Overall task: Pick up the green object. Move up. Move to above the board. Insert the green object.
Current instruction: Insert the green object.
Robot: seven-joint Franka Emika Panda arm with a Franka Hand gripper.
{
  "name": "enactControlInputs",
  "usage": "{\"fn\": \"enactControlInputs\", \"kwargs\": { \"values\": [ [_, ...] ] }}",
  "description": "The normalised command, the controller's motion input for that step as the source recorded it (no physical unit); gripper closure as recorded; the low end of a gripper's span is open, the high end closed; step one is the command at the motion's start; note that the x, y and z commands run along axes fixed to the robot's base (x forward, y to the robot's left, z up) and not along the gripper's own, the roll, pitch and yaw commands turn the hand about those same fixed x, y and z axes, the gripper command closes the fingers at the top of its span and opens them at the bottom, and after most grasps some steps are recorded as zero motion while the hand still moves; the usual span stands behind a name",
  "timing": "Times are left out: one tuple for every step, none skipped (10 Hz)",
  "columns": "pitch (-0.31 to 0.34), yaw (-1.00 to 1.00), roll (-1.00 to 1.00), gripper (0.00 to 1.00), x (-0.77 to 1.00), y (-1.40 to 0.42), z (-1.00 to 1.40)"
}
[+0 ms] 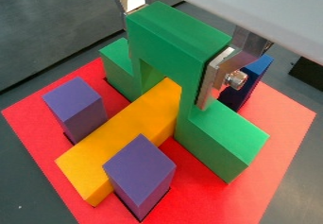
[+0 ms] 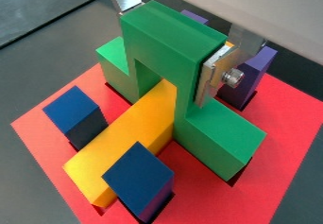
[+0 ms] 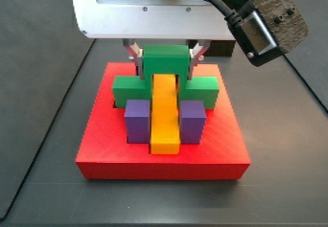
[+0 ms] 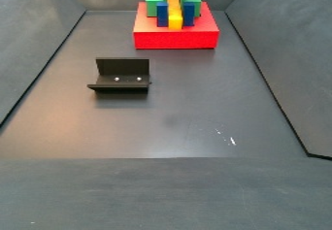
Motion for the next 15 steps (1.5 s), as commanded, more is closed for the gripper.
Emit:
{"fn": "enactControlInputs", "kwargs": {
  "values": [
    [0.0, 0.06, -0.05, 1.0, 0.0, 0.06, -0.28],
    [0.0, 0.16, -0.07, 1.0, 0.01, 0.1, -0.26],
    [0.0, 0.13, -0.03, 1.0, 0.0, 0.09, -0.13],
    [0.0, 0.09, -0.02, 1.0, -0.08, 0.2, -0.14],
    [0.0, 0.13, -0.06, 1.0, -0.05, 0.15, -0.11],
    [0.0, 0.1, -0.07, 1.0, -0.01, 0.0, -0.09],
    [0.0, 0.0, -0.05, 1.0, -0.16, 0.0, -0.12],
    [0.0, 0.0, -0.07, 1.0, -0.25, 0.0, -0.11],
    [-0.004, 0.0, -0.1, 1.0, -0.34, 0.0, -0.12],
    [-0.019, 0.0, -0.13, 1.0, -0.41, 0.02, -0.09],
    [-0.036, 0.0, -0.12, 1.0, -0.17, 0.0, 0.0],
    [-0.027, -0.01, -0.05, 1.0, 0.23, -0.15, -0.14],
    [-0.09, -0.09, -0.01, 1.0, 0.31, -0.04, -0.58],
    [-0.107, -0.07, -0.01, 1.0, 0.29, 0.0, -0.83],
    [-0.043, 0.0, -0.05, 1.0, 0.45, 0.0, -0.89]
  ]
}}
